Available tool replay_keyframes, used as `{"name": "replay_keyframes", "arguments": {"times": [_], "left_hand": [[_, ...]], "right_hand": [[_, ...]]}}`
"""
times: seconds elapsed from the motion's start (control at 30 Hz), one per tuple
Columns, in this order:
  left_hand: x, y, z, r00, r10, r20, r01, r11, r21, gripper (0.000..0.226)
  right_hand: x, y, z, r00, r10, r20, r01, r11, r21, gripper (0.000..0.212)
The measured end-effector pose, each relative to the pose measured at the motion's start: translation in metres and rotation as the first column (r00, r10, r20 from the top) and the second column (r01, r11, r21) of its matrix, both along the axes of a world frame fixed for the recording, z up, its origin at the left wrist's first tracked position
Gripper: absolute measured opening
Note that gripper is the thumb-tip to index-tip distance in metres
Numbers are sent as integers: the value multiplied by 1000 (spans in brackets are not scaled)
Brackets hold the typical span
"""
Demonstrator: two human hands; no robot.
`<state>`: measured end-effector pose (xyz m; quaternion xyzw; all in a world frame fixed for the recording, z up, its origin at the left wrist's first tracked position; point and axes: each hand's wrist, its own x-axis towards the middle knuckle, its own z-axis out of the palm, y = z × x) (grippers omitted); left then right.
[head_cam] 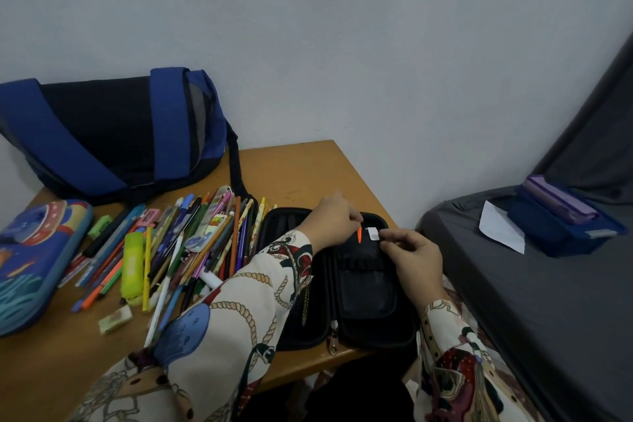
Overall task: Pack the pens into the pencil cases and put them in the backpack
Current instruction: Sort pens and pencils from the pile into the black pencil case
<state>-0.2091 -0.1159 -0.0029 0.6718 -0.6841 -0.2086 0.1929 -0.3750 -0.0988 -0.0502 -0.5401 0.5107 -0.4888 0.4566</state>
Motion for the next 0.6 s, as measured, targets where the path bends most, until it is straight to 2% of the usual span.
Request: {"name": "replay_keyframes", "arguments": {"times": [0.1,0.13,0.23,0.33,0.4,0.47,0.53,0.6], "left_hand": [[21,6,10,983,116,-142,-128,988,-81,33],[33,7,13,974,175,-143,-191,976,-104,34],[76,18,20,940,336,63,-330,940,-91,28],[101,39,22,881,366,300,-375,927,-29,31],[105,48,21,876,356,327,-379,925,9,38],[103,51,21,904,364,224,-384,922,49,35],[100,51,25,919,391,39,-393,917,61,30],[96,49,32,885,426,-188,-427,903,37,24]], "right_hand": [[0,1,1,1000,2,24,-2,1000,3,23],[0,1,1,1000,2,26,-2,1000,4,23],[1,-1,-1,1000,-5,22,4,1000,20,23],[1,0,1,1000,-5,13,4,1000,25,23],[2,2,3,1000,2,21,-2,1000,29,22],[0,2,4,1000,12,12,-12,999,40,19],[0,2,4,1000,21,4,-21,999,45,18],[1,3,4,1000,18,4,-18,999,47,19]]}}
